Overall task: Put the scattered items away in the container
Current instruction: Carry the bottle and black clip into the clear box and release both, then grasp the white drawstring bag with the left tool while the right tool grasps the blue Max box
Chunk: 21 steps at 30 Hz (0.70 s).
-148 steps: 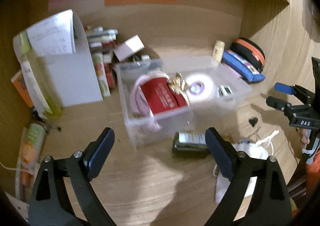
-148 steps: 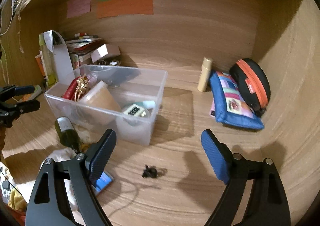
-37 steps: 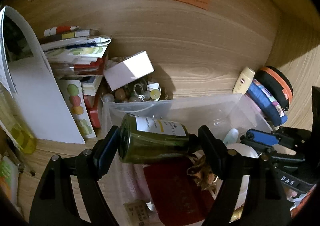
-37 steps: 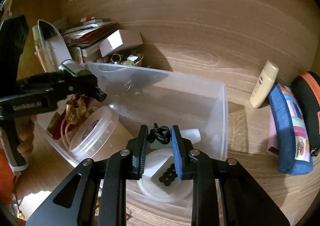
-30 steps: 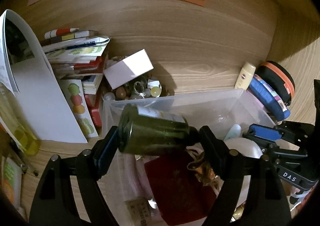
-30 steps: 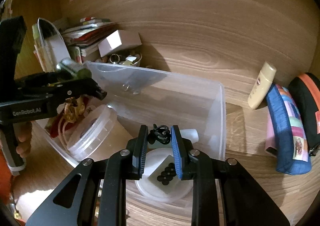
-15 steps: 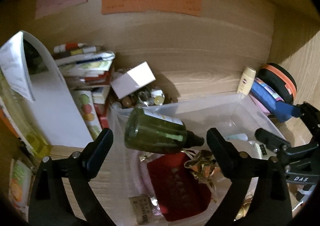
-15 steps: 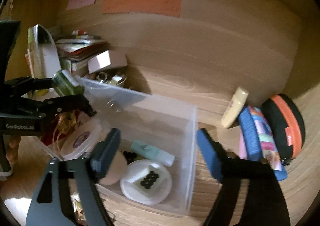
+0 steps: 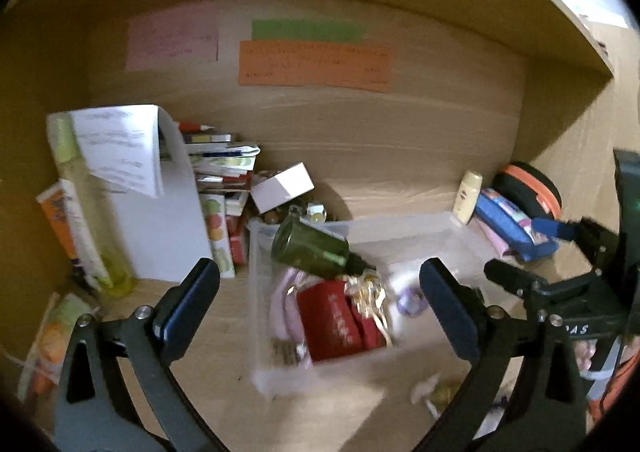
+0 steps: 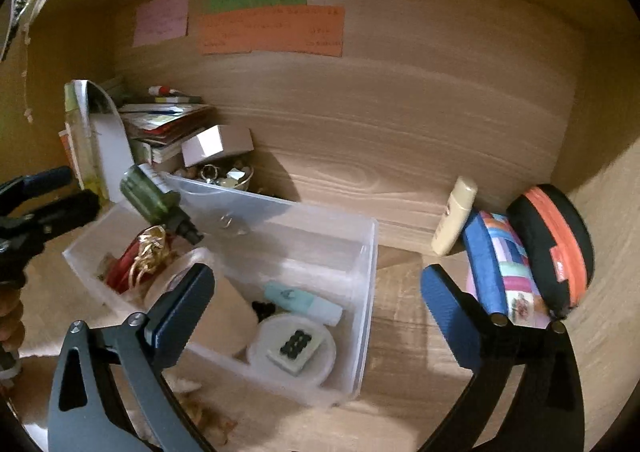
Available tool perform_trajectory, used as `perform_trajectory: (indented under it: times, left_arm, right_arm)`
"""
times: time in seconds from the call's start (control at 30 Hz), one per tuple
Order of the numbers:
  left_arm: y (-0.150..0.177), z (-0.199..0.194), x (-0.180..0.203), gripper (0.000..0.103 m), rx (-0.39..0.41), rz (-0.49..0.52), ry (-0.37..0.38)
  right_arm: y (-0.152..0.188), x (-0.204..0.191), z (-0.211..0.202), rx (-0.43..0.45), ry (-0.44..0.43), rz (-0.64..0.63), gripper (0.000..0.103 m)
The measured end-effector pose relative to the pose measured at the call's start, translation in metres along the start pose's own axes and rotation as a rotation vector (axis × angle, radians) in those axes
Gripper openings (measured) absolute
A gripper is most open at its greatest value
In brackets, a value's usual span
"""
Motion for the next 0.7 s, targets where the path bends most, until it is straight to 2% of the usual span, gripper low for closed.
perform_trajectory:
  times: [0.2,0.33,0.47,0.63,0.7]
  left_arm:
    - [0.029,-0.029,0.025,0.102,-0.05,0.056,0.024]
    - [0.054,-0.05,0.048,0.102,-0.087,0.083,0.085]
    - [0.08,-0.055,0.079,0.102,-0.161,0.118,0.179]
    - [0.116,-0.036,0.112,0.102,-0.273,0.16,0.235]
    - [0.133,-0.02,0.121,0.102,-0.352,0.157,0.254]
  right_arm:
    - [0.023,-0.003,-0.036,0.03,0.106,-0.025,0.103]
    - [0.037,-0.001,-0.063,0.055,0.062,-0.01,0.103]
    - [0.056,0.003,-0.072,0.025,0.018,0.007,0.103]
    - [0.085,0.017,-0.07,-0.04,0.02,0.05,0.103]
    - [0.096,0.023,-0.07,-0.064,0.009,0.077,0.103]
Point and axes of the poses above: each gripper's, at about its wrist camera, not at the fingertips, and z roughly the way its jaws point, x to its right, y to its underside, the point moved 10 cm from there along z, roughly the way its jaws point, and after that the axes turned 7 degrees about -x, right-handed, at the moved point
